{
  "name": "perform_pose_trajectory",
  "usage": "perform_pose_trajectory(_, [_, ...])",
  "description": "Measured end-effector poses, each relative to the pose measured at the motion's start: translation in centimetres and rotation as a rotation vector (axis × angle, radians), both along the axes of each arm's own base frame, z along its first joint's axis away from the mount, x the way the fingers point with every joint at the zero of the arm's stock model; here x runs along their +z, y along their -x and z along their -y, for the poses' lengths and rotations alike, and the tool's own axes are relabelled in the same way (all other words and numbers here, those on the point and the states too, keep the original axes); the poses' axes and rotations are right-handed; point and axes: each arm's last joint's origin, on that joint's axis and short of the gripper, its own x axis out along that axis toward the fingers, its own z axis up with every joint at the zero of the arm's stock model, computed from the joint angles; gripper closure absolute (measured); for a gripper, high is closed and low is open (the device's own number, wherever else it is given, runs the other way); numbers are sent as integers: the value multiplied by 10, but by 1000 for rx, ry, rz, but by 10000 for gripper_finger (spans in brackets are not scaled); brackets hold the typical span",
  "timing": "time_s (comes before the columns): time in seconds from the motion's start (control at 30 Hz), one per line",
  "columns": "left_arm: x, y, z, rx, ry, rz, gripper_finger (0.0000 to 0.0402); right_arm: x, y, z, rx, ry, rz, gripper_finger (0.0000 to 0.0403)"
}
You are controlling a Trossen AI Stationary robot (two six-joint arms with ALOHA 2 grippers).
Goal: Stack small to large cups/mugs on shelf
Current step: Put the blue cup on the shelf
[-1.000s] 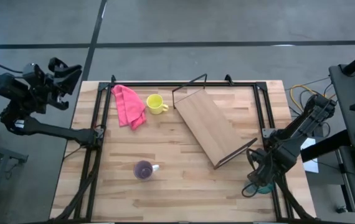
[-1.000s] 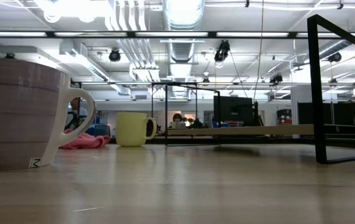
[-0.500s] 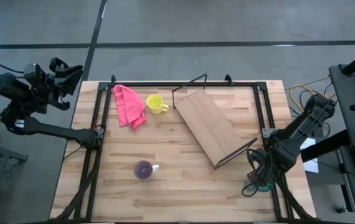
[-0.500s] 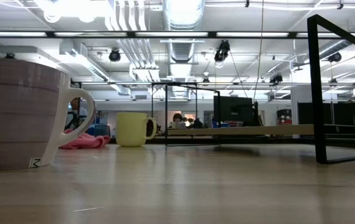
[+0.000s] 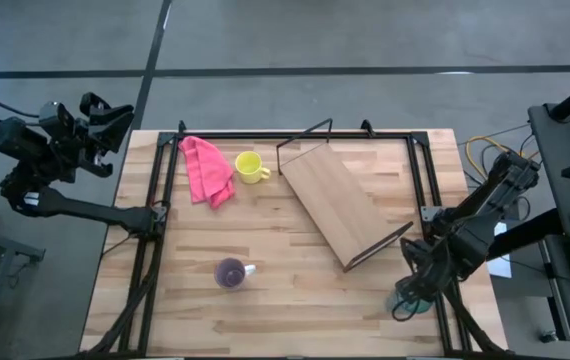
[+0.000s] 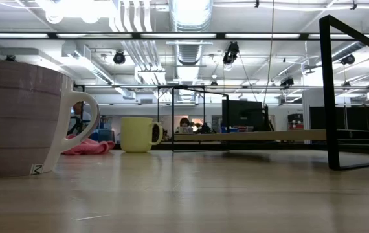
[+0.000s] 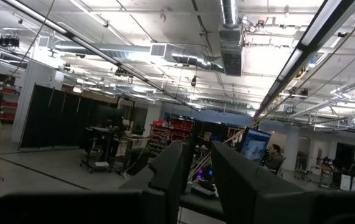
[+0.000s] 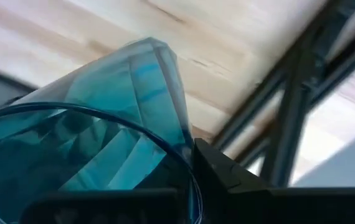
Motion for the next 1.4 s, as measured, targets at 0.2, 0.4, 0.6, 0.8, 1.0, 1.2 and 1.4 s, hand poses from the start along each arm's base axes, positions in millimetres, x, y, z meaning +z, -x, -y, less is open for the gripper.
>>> perform_pose_trajectory(0.2, [0, 0, 0, 0, 0, 0, 329, 36, -8, 1, 31, 62, 278, 394])
perform_pose_trajectory(0.4, [0, 0, 0, 0, 0, 0, 329, 71, -17, 11, 54, 242, 603, 394])
perform_pose_trajectory(0.6, [0, 0, 0, 0, 0, 0, 329, 85, -28, 26, 93, 369, 706, 394])
perform_pose_trajectory(0.8, [0, 0, 0, 0, 0, 0, 329, 85, -41, 49, 107, 526, 701, 394])
perform_pose_trajectory(1.0, [0, 0, 0, 0, 1, 0, 329, 80, -42, 75, 61, 620, 551, 394])
perform_pose_trajectory(1.2, [0, 0, 0, 0, 1, 0, 329, 75, -40, 93, -5, 541, 382, 394])
perform_pose_trajectory(1.4, [0, 0, 0, 0, 1, 0, 329, 73, -43, 103, -37, 464, 316, 394])
